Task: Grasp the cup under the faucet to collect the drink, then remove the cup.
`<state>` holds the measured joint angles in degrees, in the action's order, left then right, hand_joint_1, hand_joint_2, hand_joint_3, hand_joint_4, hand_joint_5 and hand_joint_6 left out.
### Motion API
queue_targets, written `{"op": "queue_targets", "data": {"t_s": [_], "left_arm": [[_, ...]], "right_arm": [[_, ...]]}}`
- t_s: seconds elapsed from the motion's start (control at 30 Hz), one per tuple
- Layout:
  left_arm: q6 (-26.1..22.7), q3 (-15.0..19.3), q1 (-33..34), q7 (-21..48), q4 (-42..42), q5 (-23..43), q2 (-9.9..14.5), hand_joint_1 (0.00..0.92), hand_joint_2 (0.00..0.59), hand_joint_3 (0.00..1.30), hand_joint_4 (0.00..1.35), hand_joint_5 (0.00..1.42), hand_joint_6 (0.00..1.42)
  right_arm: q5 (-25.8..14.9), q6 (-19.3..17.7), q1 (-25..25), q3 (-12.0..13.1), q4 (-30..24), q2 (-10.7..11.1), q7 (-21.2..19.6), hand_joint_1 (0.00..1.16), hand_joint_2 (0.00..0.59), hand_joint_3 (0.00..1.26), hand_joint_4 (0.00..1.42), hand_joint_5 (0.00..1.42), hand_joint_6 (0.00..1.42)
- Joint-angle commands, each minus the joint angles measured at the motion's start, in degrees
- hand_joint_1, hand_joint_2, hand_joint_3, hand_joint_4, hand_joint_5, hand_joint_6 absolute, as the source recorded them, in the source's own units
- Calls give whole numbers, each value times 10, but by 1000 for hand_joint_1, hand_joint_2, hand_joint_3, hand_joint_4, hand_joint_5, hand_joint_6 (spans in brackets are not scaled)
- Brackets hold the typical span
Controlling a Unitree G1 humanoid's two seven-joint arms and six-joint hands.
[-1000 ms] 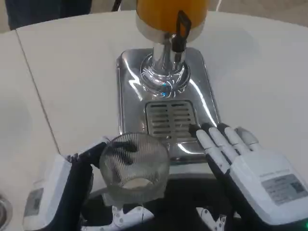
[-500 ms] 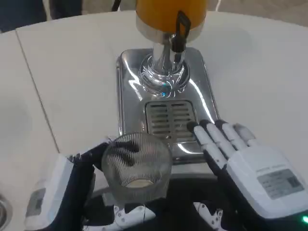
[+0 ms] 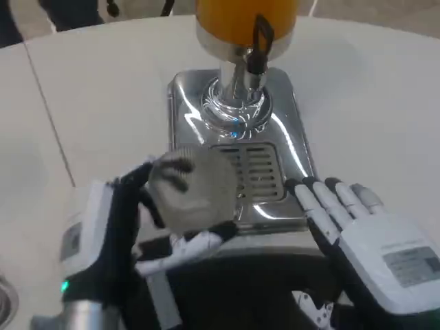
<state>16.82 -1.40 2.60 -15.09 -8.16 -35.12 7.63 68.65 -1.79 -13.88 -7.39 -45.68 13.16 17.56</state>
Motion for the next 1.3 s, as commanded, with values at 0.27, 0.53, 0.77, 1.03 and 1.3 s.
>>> {"op": "queue_targets", "data": {"t_s": [0.27, 0.53, 0.77, 1.03, 1.3], "left_arm": [[10, -56, 187, -107, 229, -13, -25, 651, 61, 1177, 1176, 1421, 1424], [32, -74, 295, -163, 388, -1, -30, 651, 61, 1176, 1163, 1421, 1424], [59, -95, 381, -202, 525, 0, -24, 651, 66, 1142, 1151, 1421, 1424], [66, -134, 408, -273, 589, -27, -6, 591, 90, 663, 859, 1084, 1358], [67, -154, 409, -293, 602, -21, 12, 562, 89, 464, 559, 967, 1264]], "right_arm": [[28, 25, 48, 4, -7, -9, 57, 524, 518, 0, 0, 0, 17], [34, 32, 50, 11, -19, -15, 78, 518, 515, 0, 0, 0, 17], [21, 20, 7, 28, -43, -8, 70, 514, 515, 0, 0, 0, 17], [14, 18, 9, 26, -36, -8, 81, 511, 514, 0, 0, 0, 34], [20, 21, 25, 12, -30, -17, 83, 508, 514, 0, 0, 0, 56]]}}
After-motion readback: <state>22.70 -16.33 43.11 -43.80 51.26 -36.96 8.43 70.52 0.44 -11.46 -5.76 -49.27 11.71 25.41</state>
